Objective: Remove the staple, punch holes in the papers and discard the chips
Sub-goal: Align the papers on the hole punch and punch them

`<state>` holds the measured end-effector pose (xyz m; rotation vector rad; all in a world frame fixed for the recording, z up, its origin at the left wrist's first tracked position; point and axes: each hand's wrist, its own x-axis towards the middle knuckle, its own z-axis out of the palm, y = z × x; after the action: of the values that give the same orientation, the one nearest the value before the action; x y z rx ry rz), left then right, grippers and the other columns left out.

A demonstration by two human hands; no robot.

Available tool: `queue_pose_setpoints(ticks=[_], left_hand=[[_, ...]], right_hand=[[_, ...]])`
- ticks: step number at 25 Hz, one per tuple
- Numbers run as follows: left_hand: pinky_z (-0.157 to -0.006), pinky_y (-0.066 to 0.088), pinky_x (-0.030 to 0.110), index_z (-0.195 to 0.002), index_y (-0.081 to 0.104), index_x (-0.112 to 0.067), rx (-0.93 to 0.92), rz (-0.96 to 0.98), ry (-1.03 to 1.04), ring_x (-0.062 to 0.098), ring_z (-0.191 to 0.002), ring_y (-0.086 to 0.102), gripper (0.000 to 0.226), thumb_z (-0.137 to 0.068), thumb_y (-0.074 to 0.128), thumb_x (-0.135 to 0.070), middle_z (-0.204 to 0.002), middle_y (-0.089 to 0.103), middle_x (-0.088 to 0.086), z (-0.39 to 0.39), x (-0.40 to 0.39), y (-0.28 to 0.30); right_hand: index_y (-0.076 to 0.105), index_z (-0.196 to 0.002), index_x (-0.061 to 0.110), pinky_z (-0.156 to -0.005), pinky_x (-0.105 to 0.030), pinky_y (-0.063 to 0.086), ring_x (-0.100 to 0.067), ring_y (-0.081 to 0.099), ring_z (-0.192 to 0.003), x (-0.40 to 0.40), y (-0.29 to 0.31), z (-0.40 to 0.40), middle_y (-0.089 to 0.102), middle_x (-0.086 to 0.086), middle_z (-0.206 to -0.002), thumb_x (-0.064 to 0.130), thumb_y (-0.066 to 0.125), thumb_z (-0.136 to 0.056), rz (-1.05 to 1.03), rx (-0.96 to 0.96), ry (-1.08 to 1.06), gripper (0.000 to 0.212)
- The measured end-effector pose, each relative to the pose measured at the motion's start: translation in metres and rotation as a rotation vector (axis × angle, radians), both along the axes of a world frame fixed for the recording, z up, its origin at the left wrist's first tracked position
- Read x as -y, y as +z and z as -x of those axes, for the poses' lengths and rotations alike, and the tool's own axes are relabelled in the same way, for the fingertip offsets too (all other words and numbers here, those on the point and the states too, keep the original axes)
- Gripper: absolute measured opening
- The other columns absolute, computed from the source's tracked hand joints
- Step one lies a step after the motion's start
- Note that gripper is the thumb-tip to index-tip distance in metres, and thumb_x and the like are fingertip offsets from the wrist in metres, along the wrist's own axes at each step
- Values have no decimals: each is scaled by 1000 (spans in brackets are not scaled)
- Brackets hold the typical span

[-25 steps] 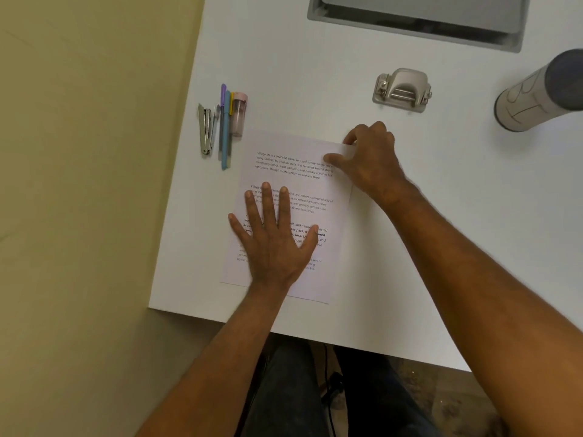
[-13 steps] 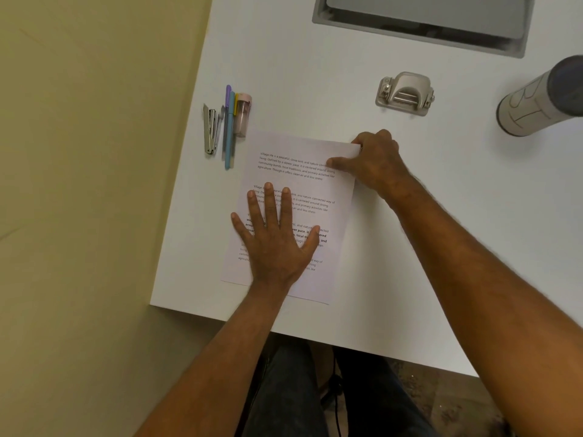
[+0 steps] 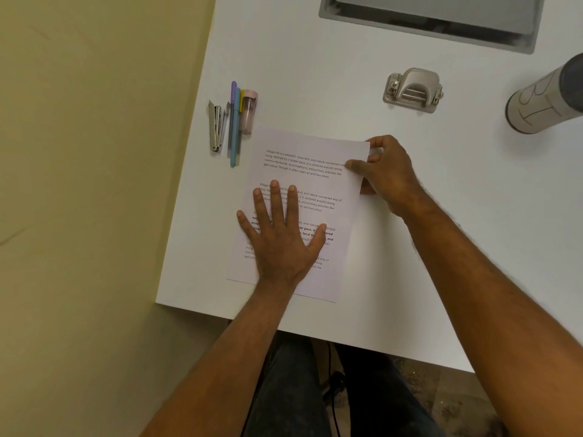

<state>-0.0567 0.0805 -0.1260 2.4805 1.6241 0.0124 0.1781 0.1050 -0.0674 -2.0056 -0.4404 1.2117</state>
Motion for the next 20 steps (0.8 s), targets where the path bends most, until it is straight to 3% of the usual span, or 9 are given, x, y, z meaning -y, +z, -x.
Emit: queue_pose_setpoints(ticks=[6, 10, 14, 20], left_hand=[[-119, 6, 72, -165, 10, -23, -2, 3, 2, 38, -160, 2, 96, -92, 29, -81, -174, 5, 10, 0, 0, 0], [-119, 7, 72, -165, 11, -22, -13, 15, -1, 38, -159, 4, 95, -92, 28, -81, -174, 6, 10, 0, 0, 2], [-119, 6, 72, -165, 11, -21, -12, 46, 1, 38, -159, 3, 96, -93, 29, -80, -174, 6, 11, 0, 0, 7], [-121, 5, 70, -165, 12, -14, 80, 52, 72, 32, -160, 4, 93, -97, 35, -73, -174, 6, 13, 5, 3, 24]], right_hand=[[69, -118, 10, -57, -31, 66, -18, 82, -79, -25, 10, -24, 80, -12, -105, 13, 81, -93, 75, -51, 291, 28], [73, -117, 10, -62, -32, 68, -20, 82, -80, -49, 15, -34, 80, -10, -99, 10, 75, -98, 200, -15, 566, 19], [76, -113, 6, -63, -28, 68, -18, 82, -80, -42, 7, -39, 82, -11, -99, 6, 74, -98, 138, -75, 528, 15], [79, -99, 13, -64, -25, 65, -19, 83, -86, 3, -1, -57, 85, -4, -92, 11, 75, -98, 90, -192, 348, 5]])
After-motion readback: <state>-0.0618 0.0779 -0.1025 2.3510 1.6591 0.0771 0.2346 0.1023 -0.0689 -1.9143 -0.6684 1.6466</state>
